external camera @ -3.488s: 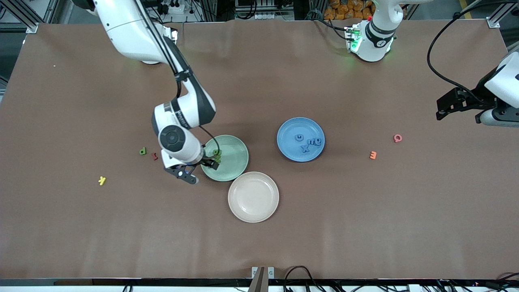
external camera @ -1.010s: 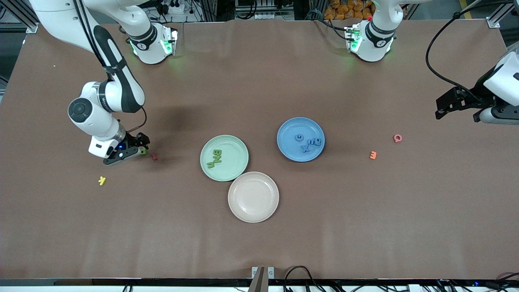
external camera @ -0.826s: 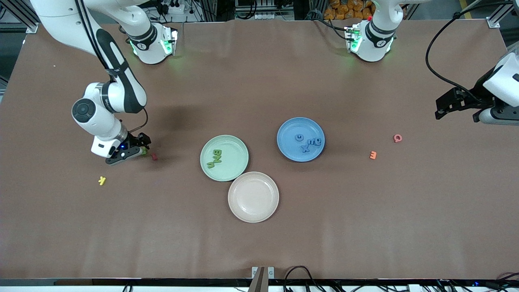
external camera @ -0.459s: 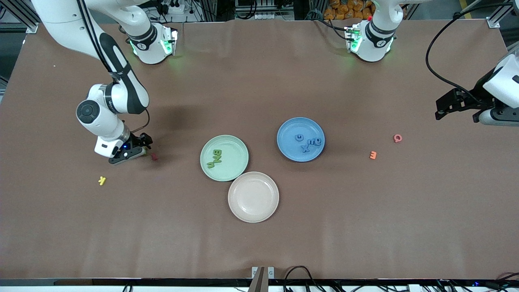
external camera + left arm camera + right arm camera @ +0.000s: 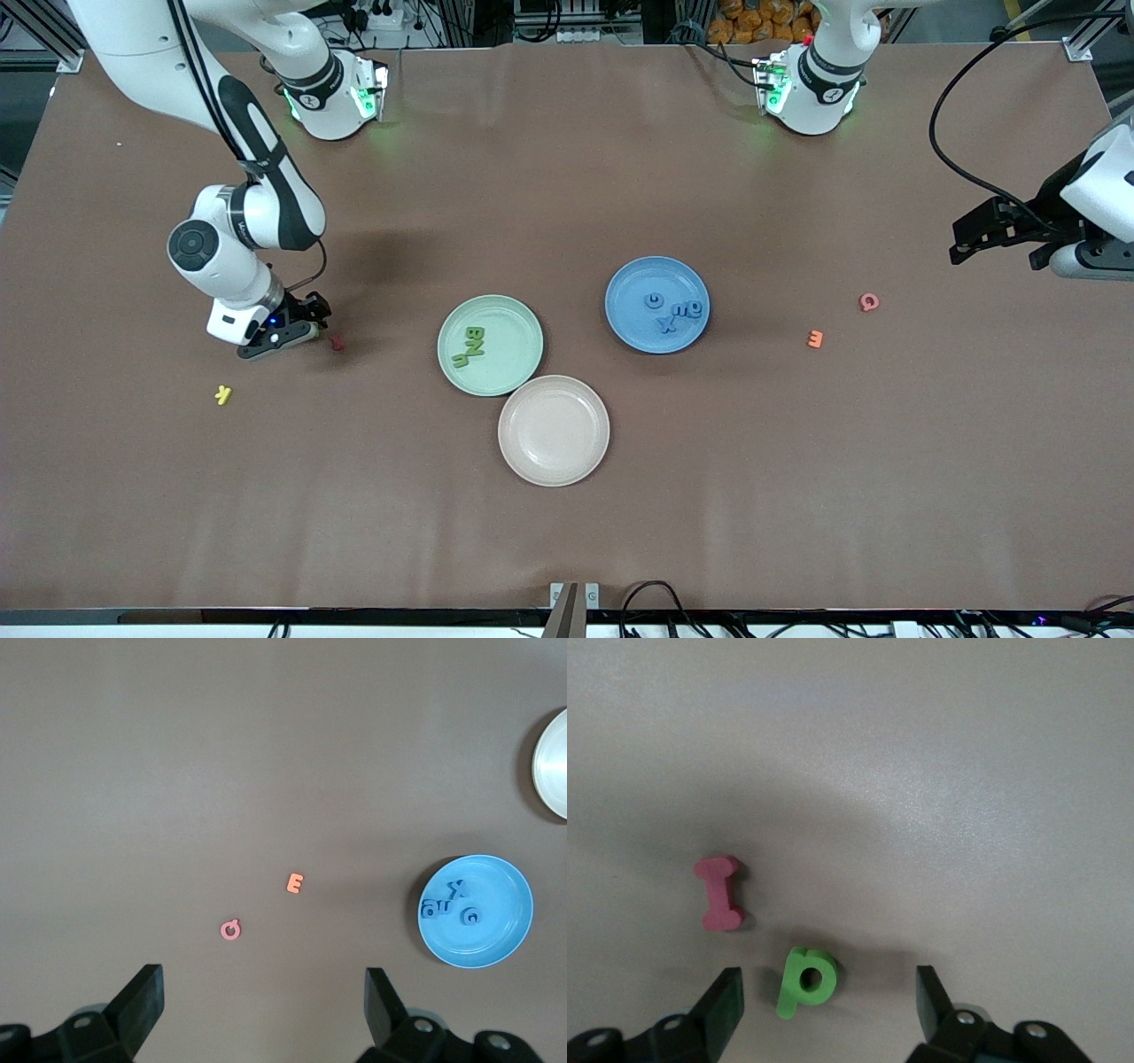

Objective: Sort letters by color into matching plates
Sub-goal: 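Lower the right gripper and grasp the green p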

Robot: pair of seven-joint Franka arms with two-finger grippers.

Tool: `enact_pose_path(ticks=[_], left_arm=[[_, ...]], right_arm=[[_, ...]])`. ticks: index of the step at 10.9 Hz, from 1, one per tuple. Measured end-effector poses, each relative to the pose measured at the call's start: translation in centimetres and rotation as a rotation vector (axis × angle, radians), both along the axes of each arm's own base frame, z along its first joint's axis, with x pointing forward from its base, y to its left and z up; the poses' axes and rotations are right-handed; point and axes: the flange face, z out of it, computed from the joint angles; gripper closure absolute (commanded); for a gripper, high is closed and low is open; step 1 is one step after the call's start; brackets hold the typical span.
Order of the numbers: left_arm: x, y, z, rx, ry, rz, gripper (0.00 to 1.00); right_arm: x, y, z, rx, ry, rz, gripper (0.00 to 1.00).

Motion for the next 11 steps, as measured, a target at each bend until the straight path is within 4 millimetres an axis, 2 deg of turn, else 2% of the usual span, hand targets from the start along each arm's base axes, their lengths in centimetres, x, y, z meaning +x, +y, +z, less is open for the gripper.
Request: enact_pose_path(ticks=[1,4,6,11], left_arm=[[0.02,0.00,-0.05,0.000,0.001,0.000,0.00],[0.12,0.00,-0.28,0.000,0.005,0.000,0.00],[0.19,-0.01,-0.44,0.000,0.008,0.000,0.00],[0.24,-0.13,-0.55,0.000,0.010,-0.002,0.00]], right_arm=[[-0.01,-0.05,-0.20,-0.005,-0.002,0.007,0.24],[-0.10,-0.27,-0.68,-0.009,-0.002,0.008,0.50],[-0.12,-0.26,-0.75,-0.009,-0.001,0.009,0.62],[-0.07,0.06,-0.57,-0.006,-0.005,0.015,0.77]])
